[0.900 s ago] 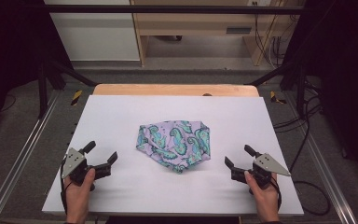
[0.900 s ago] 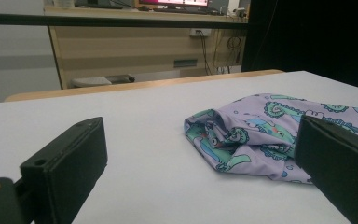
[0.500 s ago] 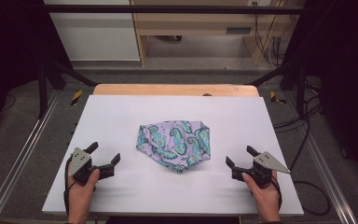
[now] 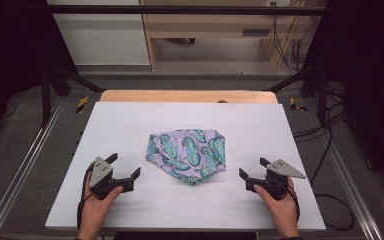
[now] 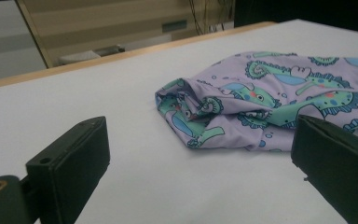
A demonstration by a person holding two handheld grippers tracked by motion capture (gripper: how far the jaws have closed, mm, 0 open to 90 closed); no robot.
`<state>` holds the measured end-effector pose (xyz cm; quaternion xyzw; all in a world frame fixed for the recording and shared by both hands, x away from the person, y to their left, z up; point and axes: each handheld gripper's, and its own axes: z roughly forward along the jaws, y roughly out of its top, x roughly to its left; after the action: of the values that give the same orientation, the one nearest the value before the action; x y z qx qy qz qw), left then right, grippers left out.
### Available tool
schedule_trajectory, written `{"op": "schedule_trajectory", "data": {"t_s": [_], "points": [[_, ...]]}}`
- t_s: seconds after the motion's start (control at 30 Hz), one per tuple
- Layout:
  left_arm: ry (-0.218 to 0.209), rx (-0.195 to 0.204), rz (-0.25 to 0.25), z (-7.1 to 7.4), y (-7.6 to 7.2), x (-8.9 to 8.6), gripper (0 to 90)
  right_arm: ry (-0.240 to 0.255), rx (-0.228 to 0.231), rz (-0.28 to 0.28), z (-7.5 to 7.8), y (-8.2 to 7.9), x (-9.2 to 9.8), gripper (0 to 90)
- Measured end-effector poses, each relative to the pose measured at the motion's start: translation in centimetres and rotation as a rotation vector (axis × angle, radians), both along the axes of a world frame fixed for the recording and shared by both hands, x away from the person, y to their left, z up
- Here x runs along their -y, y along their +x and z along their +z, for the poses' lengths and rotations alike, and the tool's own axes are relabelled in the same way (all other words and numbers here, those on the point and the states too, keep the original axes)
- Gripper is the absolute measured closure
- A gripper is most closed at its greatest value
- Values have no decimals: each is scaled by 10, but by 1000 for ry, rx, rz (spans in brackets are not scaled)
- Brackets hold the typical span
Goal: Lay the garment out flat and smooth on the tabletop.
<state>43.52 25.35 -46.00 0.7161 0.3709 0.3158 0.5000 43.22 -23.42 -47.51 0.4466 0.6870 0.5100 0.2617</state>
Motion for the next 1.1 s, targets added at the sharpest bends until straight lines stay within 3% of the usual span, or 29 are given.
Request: {"op": "schedule_trajectory", "data": {"t_s": [0.07, 0.13, 0.2, 0.23, 0.33, 0.4, 0.53, 0.6, 0.8, 1.0, 1.1], "points": [[27, -15, -11, 4, 2, 5, 55, -6, -20, 20, 5, 3, -3, 130], [64, -42, -13, 7, 5, 8, 72, -54, -62, 45, 9, 6, -10, 138], [111, -79, -27, 9, 9, 10, 99, -96, -107, 92, 12, 11, -19, 180], [128, -108, -35, 9, 13, 10, 99, -96, -107, 92, 12, 11, -19, 180], [131, -184, -59, 10, 25, 10, 157, -145, -151, 145, 16, 20, -31, 238], [161, -228, -59, 9, 34, 12, 185, -175, -171, 171, 18, 26, -37, 286], [198, -277, -96, 6, 47, 18, 275, -213, -218, 205, 20, 38, -50, 414], [216, -293, -101, 3, 54, 23, 345, -222, -261, 219, 16, 49, -57, 467], [252, -330, -134, -3, 65, 41, 410, -246, -315, 233, 7, 56, -65, 502], [244, -339, -107, -5, 74, 56, 485, -237, -333, 232, -2, 58, -70, 514], [275, -356, -109, -8, 77, 62, 520, -240, -330, 231, -5, 59, -73, 520]]}}
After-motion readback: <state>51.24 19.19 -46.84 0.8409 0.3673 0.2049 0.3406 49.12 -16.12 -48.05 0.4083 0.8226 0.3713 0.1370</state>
